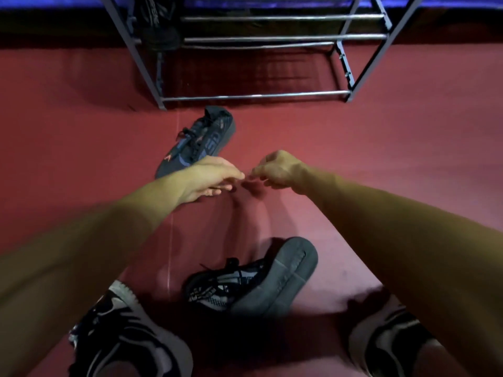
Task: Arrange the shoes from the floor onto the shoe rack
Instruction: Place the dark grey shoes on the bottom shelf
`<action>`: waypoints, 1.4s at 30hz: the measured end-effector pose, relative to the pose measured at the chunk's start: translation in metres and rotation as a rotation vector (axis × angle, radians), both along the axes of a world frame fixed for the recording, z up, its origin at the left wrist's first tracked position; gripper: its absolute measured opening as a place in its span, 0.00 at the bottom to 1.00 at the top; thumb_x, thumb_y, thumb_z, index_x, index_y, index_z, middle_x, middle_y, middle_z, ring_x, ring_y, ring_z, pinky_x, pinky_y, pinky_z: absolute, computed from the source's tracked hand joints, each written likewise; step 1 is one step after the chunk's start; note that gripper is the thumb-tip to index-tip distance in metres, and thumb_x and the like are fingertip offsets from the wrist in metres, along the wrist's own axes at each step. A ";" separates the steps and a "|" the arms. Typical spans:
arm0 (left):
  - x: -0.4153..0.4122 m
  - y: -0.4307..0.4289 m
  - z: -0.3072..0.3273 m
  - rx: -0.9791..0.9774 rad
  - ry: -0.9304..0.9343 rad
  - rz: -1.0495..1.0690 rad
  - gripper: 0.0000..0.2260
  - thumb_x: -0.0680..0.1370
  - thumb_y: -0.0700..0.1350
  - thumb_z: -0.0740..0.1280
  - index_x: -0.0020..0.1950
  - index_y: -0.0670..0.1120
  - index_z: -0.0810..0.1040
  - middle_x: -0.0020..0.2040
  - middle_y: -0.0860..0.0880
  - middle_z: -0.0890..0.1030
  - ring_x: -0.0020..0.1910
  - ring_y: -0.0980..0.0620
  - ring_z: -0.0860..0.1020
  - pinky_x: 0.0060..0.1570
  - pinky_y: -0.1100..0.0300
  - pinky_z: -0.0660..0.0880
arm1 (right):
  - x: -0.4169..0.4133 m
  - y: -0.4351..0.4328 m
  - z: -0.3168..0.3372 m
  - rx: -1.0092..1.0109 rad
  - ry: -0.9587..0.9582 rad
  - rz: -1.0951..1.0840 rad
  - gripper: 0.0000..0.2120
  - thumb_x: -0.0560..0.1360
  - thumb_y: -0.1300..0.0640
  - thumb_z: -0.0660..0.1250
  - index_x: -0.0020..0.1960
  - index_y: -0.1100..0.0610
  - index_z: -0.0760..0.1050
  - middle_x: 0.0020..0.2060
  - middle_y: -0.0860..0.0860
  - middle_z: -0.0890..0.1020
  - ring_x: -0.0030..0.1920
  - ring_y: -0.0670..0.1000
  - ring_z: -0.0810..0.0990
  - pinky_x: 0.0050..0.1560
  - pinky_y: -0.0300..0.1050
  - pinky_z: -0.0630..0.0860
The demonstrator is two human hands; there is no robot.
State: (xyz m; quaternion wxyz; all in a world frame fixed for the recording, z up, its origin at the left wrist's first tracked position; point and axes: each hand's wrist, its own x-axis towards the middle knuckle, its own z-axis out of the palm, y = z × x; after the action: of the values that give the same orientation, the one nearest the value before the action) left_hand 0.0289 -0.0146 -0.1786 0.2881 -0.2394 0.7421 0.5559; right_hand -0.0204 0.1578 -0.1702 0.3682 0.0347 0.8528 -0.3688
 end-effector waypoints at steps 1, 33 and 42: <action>0.010 0.006 -0.005 -0.029 -0.018 -0.099 0.05 0.73 0.46 0.74 0.48 0.49 0.82 0.42 0.51 0.82 0.37 0.57 0.79 0.33 0.65 0.69 | 0.011 0.010 -0.001 0.032 -0.026 0.054 0.16 0.73 0.54 0.74 0.53 0.65 0.83 0.44 0.59 0.84 0.40 0.54 0.77 0.41 0.45 0.75; 0.066 0.055 -0.052 -0.480 0.143 -1.075 0.07 0.67 0.45 0.75 0.36 0.46 0.79 0.33 0.51 0.79 0.36 0.47 0.80 0.36 0.56 0.76 | 0.050 0.030 -0.026 0.344 -0.075 0.634 0.12 0.75 0.56 0.65 0.54 0.57 0.84 0.51 0.56 0.86 0.53 0.55 0.84 0.57 0.50 0.80; -0.003 0.013 -0.020 -0.485 0.294 -0.741 0.10 0.70 0.41 0.73 0.33 0.44 0.73 0.28 0.52 0.74 0.26 0.57 0.70 0.31 0.60 0.68 | 0.024 0.030 -0.022 0.230 0.125 0.300 0.17 0.75 0.43 0.69 0.56 0.54 0.84 0.55 0.56 0.83 0.55 0.57 0.80 0.53 0.44 0.77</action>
State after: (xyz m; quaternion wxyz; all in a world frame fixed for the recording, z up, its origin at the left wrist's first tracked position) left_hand 0.0264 -0.0015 -0.1985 0.2949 0.0626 0.9190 0.2541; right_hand 0.0034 0.1876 -0.1921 0.3588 -0.0741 0.9061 -0.2115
